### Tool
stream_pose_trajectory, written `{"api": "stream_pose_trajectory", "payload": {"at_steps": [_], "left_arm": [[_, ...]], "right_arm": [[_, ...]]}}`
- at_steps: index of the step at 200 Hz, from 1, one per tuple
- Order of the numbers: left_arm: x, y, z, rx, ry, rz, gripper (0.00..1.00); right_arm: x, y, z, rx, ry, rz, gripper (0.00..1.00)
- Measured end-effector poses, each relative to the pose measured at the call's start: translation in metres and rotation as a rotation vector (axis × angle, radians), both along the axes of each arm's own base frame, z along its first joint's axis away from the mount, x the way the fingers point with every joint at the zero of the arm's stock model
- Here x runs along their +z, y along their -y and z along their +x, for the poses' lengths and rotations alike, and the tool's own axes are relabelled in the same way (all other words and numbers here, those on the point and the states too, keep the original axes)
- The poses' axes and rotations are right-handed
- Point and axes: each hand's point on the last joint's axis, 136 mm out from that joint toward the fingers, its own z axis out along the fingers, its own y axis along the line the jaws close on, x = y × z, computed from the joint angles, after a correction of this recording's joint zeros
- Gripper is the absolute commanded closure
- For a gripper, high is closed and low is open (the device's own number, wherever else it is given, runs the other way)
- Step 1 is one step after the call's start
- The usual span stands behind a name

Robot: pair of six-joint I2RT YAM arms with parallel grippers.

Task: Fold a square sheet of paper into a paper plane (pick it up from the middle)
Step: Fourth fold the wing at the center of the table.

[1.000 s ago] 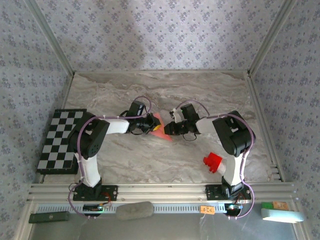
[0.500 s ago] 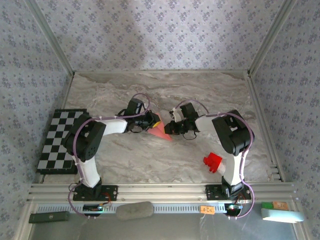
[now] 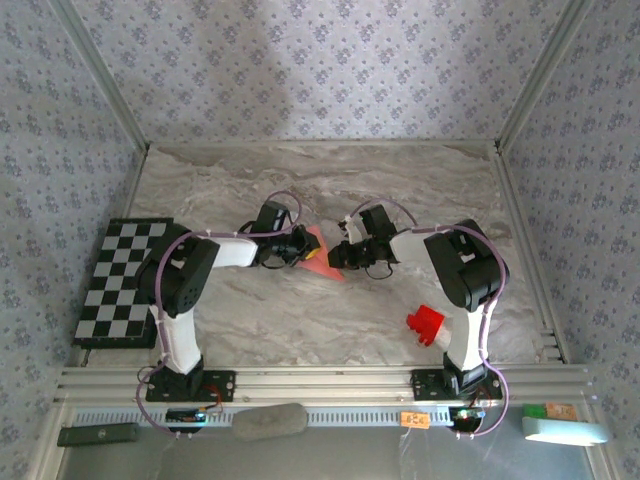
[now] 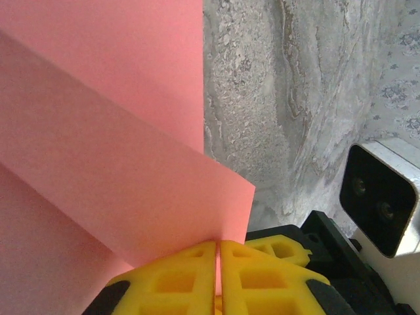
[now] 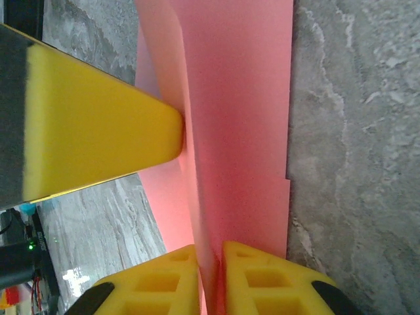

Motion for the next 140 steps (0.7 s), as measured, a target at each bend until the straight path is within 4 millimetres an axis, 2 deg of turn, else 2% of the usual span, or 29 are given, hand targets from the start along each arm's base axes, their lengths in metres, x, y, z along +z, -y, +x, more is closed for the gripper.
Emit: {"api": "stream_pose_trajectory", "payload": {"at_steps": [48,105,140], "left_arm": [[-0.01,-0.001,-0.001,-0.001,-0.02,0.013,0.91],[-0.01,0.0,0.0,-0.002,-0.018,0.012,0.91],[-0.01,0.0,0.0,-0.002,-0.018,0.012,0.91]], "right_arm": [[0.003,-0.001,0.0,-0.002,-0.005,0.006,0.77],[0.006,0.004,-0.003,-0.02,-0.038,0.0,0.73],[0.018,0.007,-0.004,-0.029,-0.043,0.005,0.72]]}}
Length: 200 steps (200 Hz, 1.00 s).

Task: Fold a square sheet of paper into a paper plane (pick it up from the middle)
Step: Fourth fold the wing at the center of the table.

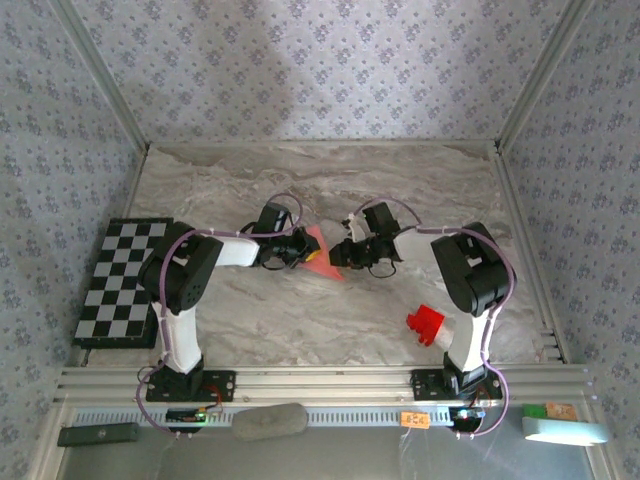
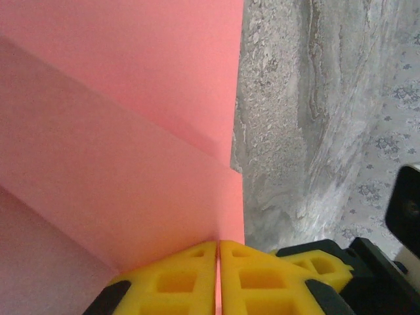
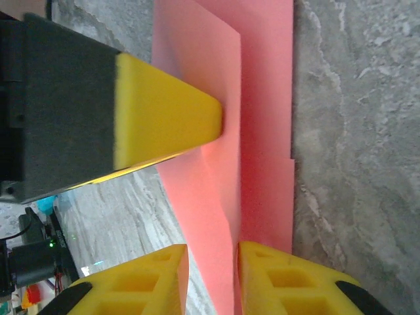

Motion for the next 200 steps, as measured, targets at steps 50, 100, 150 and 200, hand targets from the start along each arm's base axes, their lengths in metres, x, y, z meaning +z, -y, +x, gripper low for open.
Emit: {"api": "stream_pose_trajectory", "payload": {"at_steps": [50,100,150,200], "left_arm": [[0.0,0.001,-0.001,-0.005,-0.002,-0.004,0.9],[0.002,0.001,0.0,-0.006,0.0,-0.007,0.89],[0.004,0.003,0.001,-0.008,0.005,-0.012,0.89],[0.004,0.003,0.001,-0.008,0.005,-0.012,0.89]], "right_arm": [[0.003,0.004,-0.004,-0.006,-0.015,-0.022,0.71],[-0.002,0.008,-0.007,-0.014,-0.032,-0.046,0.73],[-0.004,0.009,-0.01,-0.009,-0.044,-0.055,0.8],[-0.007,0.01,-0.012,-0.008,-0.057,-0.062,0.84]]}}
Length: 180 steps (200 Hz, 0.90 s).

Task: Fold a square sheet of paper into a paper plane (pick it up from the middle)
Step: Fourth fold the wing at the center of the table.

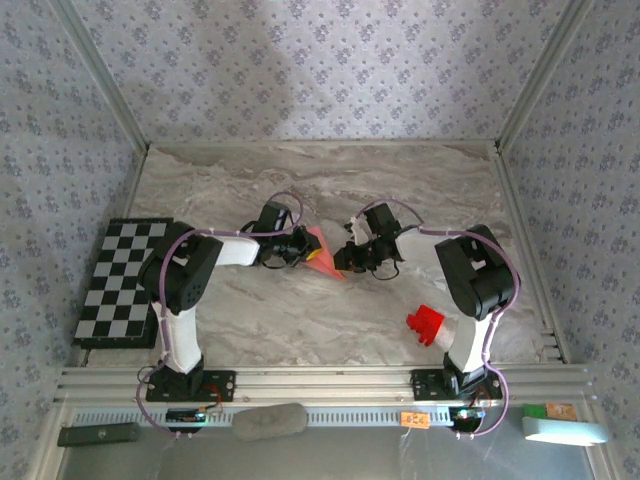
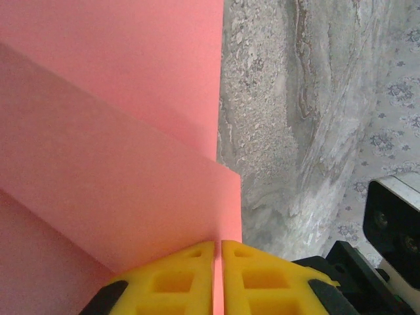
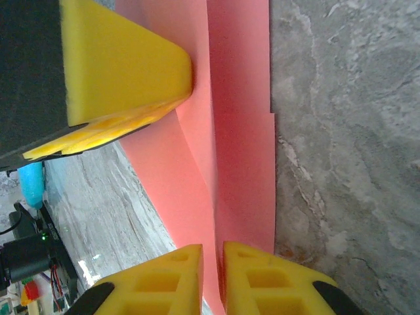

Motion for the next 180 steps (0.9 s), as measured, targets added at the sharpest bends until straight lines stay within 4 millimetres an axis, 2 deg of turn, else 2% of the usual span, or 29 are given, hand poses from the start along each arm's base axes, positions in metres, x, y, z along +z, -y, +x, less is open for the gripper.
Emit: {"api": "stream_pose_trajectory", "payload": {"at_steps": [60,180], "left_arm": [[0.0,0.0,0.0,0.0,0.0,0.0,0.89],[0.001,0.001,0.001,0.0,-0.002,0.001,0.89]], "right_arm": [[-0.012,0.001,-0.003,0.0,-0.032,-0.015,0.87],[-0.017,0.002,-0.004,0.0,-0.046,-0.022,0.89]]}}
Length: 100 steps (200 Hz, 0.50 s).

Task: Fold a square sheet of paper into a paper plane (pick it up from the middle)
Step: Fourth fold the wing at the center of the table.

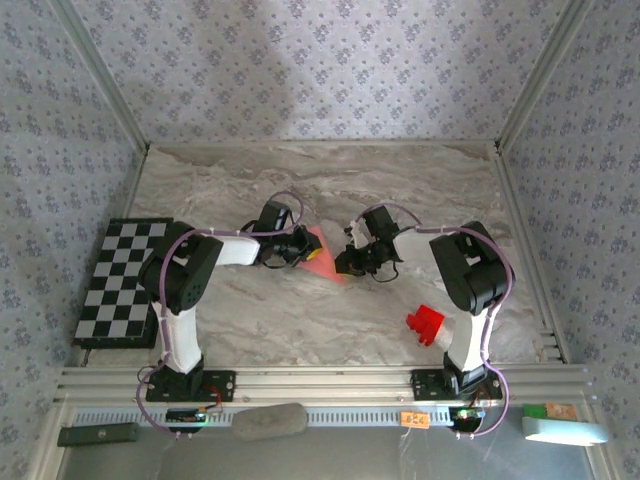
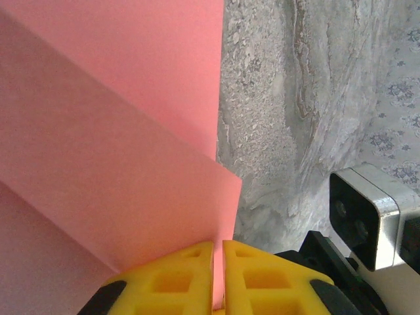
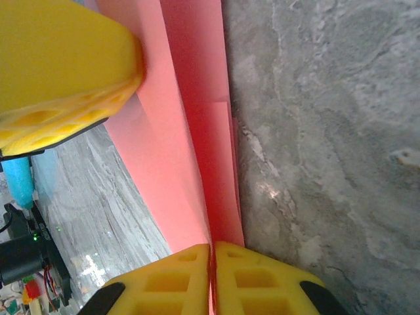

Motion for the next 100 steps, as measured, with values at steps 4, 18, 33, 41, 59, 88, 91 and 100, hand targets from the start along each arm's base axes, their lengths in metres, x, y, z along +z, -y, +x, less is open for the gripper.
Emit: {"api": "stream_pose_trajectory", "payload": {"at_steps": [4,18,33,41,59,88,91,100], "left_arm": [[0.0,0.0,0.0,0.0,-0.001,0.0,0.89],[-0.001,0.0,0.001,0.0,-0.004,0.003,0.89],[-0.004,0.001,0.001,0.0,-0.011,0.007,0.89],[-0.006,0.0,0.001,0.0,-0.015,0.009,0.89],[-0.01,0.0,0.0,0.0,-0.024,0.014,0.89],[-0.011,-0.001,0.001,0.003,-0.029,0.017,0.89],[-0.011,-0.001,0.001,0.003,-0.029,0.017,0.89],[-0.011,-0.001,0.001,0.002,-0.028,0.017,0.89]], "right_arm": [[0.0,0.0,0.0,0.0,-0.001,-0.001,0.89],[0.0,0.0,0.0,0.0,-0.005,-0.003,0.88],[0.0,0.0,0.0,-0.001,-0.009,-0.005,0.88],[-0.001,0.001,0.0,-0.002,-0.011,-0.006,0.88],[-0.001,0.001,0.001,-0.003,-0.014,-0.007,0.88],[-0.001,0.001,0.001,-0.003,-0.018,-0.01,0.88],[-0.001,0.001,0.001,-0.003,-0.018,-0.009,0.88],[-0.001,0.001,0.001,-0.003,-0.018,-0.009,0.88]]}}
